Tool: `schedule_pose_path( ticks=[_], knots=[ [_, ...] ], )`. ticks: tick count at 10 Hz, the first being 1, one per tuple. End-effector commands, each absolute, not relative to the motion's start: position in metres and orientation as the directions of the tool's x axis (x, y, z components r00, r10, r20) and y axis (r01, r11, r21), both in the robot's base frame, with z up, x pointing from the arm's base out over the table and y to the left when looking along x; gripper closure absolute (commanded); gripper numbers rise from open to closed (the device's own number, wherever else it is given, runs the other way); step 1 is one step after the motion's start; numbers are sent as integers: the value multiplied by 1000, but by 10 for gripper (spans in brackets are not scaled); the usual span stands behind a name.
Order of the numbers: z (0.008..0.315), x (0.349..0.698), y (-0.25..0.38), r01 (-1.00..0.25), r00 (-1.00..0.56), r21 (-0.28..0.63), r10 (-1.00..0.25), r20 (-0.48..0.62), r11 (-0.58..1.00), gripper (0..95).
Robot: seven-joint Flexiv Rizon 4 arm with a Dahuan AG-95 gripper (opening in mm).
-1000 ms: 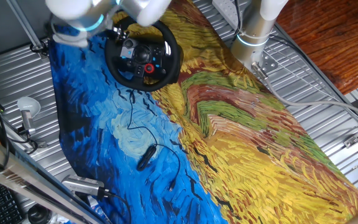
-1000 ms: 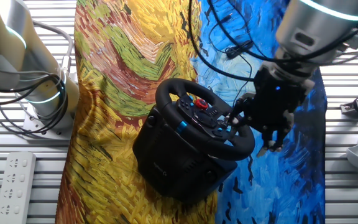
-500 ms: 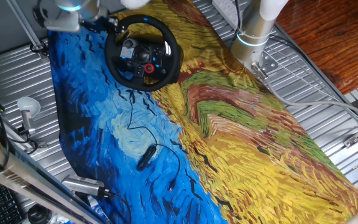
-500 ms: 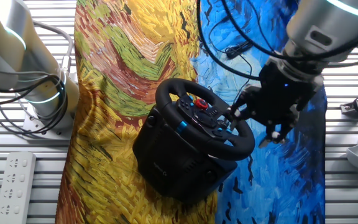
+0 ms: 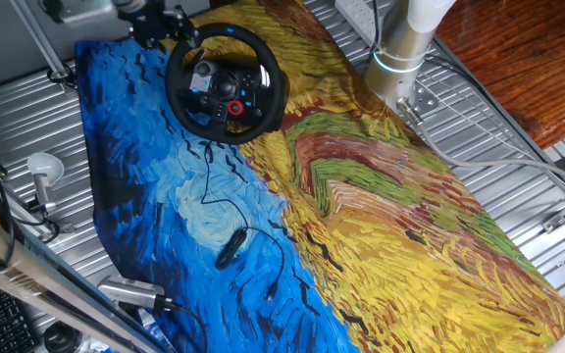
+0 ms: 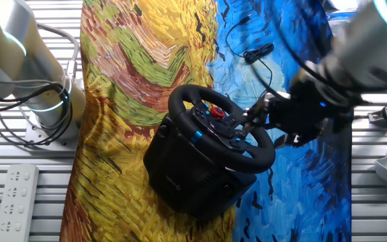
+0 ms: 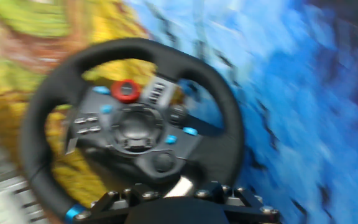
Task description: Rotate the steering wheel 90 degrees clockwise
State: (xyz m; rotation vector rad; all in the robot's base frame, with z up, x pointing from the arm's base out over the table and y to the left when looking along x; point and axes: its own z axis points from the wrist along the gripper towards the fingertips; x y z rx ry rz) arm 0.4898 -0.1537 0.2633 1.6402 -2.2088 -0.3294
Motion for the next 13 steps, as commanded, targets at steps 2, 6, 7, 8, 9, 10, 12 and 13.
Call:
schedule_pose_path(
  ticks=[2, 6, 7, 8, 9, 10, 12, 13],
  knots=[
    [263, 458, -140, -800, -154, 582, -987, 40, 148, 380],
    [262, 446, -136, -779, -140, 613, -990, 34, 131, 380],
    [262, 442, -134, -775, -137, 620, -990, 31, 126, 380],
    [261, 438, -133, -775, -129, 623, -992, 18, 112, 380],
    [260, 434, -132, -775, -123, 624, -992, 12, 103, 380],
    [259, 432, -132, -769, -129, 627, -991, 33, 121, 380],
    [258, 432, -131, -723, -134, 662, -980, 147, 199, 380],
    [258, 433, -130, -714, -131, 669, -979, 158, 204, 380]
  ],
)
